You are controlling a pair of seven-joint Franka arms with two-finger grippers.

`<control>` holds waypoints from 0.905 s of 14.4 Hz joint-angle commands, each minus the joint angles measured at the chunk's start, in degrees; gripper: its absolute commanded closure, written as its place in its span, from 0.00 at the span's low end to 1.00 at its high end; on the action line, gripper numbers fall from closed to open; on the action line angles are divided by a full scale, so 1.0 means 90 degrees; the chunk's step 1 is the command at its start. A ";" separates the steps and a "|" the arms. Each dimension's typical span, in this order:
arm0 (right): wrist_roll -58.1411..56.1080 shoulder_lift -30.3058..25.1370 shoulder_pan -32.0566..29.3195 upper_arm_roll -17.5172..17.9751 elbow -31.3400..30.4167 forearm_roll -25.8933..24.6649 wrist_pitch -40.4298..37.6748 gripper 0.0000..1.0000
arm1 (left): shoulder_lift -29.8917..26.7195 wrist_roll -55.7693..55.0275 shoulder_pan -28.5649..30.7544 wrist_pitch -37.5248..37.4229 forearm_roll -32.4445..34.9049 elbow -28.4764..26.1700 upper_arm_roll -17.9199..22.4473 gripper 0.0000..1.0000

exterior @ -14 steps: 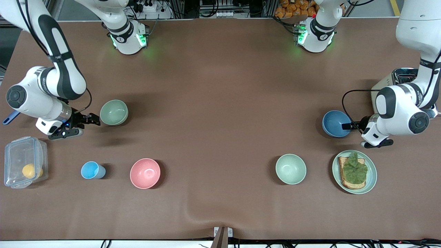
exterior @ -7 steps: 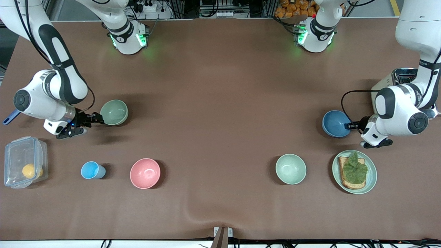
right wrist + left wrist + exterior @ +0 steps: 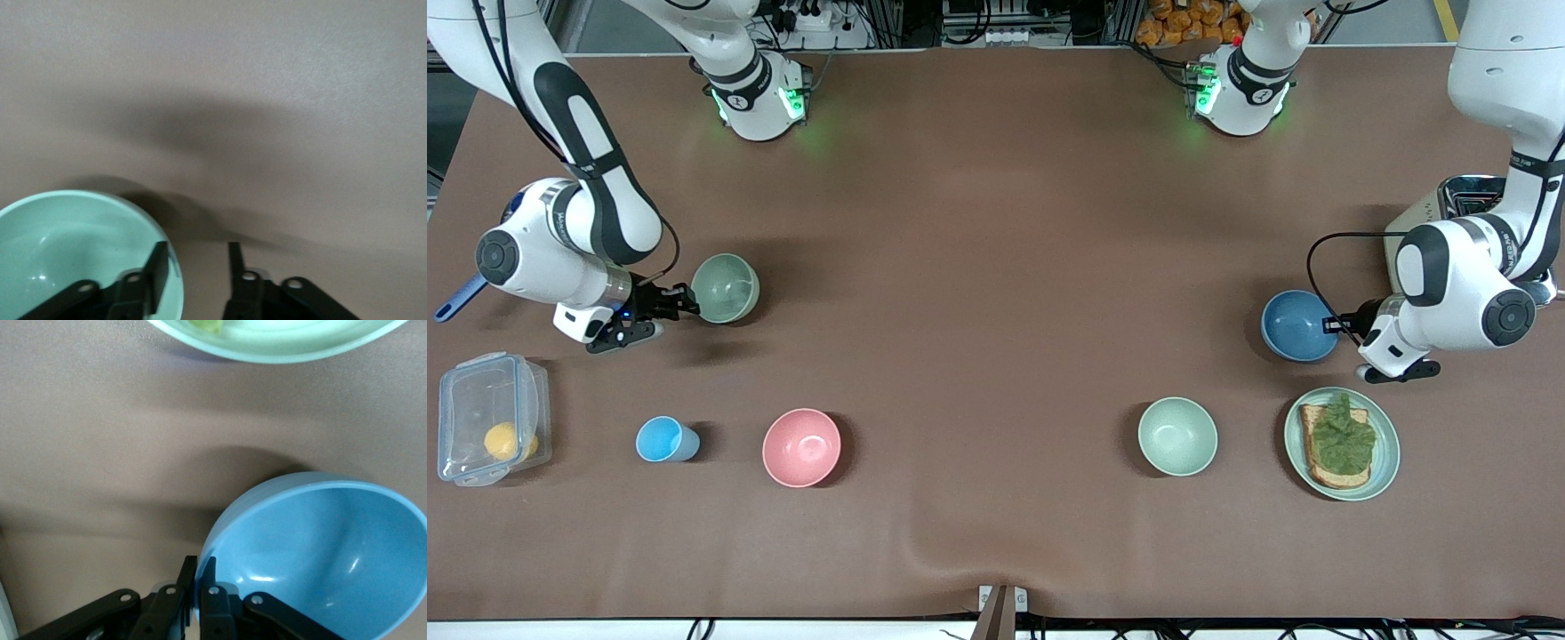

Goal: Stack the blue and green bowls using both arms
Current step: 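Grasp the green bowl rim with the right gripper while the left grasps the blue bowl, then carry the green bowl with the right gripper toward the table middle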

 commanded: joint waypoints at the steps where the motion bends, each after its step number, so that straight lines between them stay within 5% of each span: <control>1: -0.0155 -0.0267 0.0030 0.0034 -0.0186 0.0225 -0.0238 0.55 | 0.0050 0.0117 0.0051 0.0051 -0.0107 0.0061 -0.0024 1.00; 8: -0.0019 -0.0696 0.0352 0.0092 -0.0206 0.0606 -0.0922 0.49 | -0.0067 0.0137 0.0061 -0.0611 -0.0107 0.0587 -0.0181 1.00; 13: -0.0183 -0.0618 0.0411 0.0063 -0.0352 0.0676 -0.0493 0.49 | -0.0067 0.0079 -0.0007 -0.1559 -0.0117 0.1437 -0.0327 1.00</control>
